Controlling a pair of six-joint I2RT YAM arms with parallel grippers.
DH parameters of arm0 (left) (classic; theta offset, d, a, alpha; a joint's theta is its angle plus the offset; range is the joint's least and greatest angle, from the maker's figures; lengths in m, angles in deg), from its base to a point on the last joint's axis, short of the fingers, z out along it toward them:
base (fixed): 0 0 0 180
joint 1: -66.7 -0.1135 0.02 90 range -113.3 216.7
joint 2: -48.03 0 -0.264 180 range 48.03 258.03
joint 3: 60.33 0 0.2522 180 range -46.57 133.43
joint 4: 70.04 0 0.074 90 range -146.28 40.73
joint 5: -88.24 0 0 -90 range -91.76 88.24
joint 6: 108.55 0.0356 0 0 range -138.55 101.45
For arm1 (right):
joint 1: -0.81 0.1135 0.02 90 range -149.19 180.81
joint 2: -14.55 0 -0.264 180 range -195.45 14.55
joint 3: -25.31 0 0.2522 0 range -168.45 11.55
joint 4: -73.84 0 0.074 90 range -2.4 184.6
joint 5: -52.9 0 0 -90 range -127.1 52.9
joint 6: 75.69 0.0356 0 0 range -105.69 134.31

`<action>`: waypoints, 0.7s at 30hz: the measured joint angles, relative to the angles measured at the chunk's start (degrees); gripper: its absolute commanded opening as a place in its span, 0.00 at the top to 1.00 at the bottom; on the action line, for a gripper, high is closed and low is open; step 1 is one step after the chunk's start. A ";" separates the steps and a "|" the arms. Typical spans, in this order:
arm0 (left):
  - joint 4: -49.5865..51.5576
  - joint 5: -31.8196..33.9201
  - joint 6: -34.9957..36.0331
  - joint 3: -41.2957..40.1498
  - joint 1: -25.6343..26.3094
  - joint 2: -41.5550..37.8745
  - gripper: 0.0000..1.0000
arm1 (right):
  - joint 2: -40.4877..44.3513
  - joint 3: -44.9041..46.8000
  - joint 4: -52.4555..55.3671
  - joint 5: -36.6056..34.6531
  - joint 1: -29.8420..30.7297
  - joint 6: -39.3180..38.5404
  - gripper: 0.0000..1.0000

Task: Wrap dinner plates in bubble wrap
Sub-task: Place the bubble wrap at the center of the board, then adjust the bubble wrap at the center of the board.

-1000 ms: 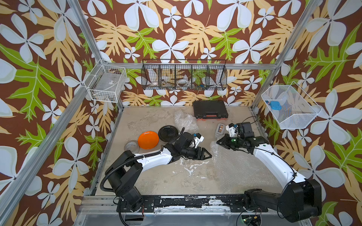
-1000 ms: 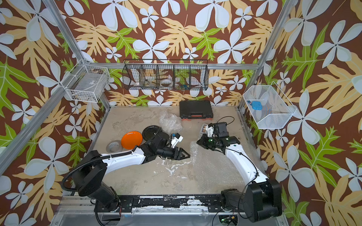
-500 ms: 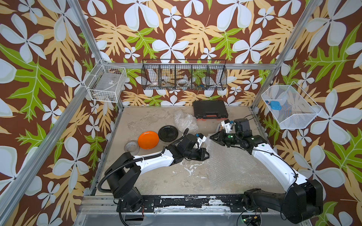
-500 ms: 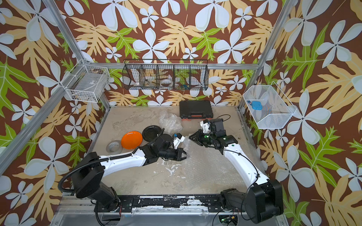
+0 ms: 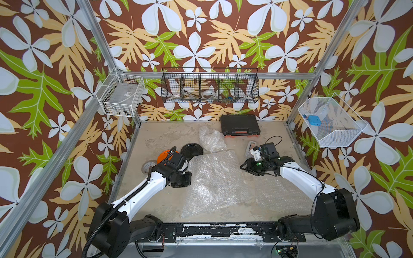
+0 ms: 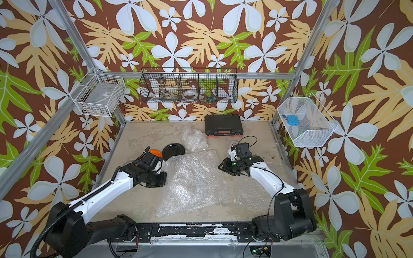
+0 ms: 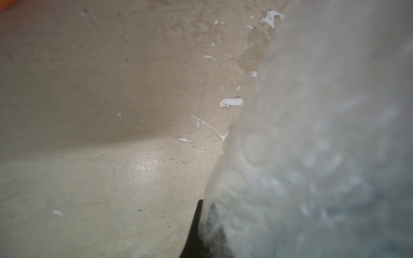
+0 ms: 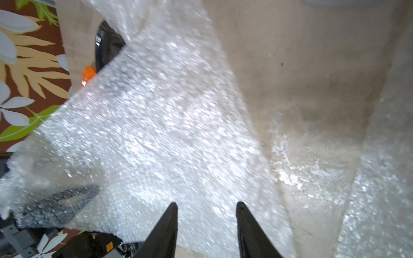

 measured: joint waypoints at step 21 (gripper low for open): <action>2.10 6.58 8.26 8.13 -0.76 14.91 0.98 | 3.06 5.95 -10.64 -1.14 1.68 -2.29 0.52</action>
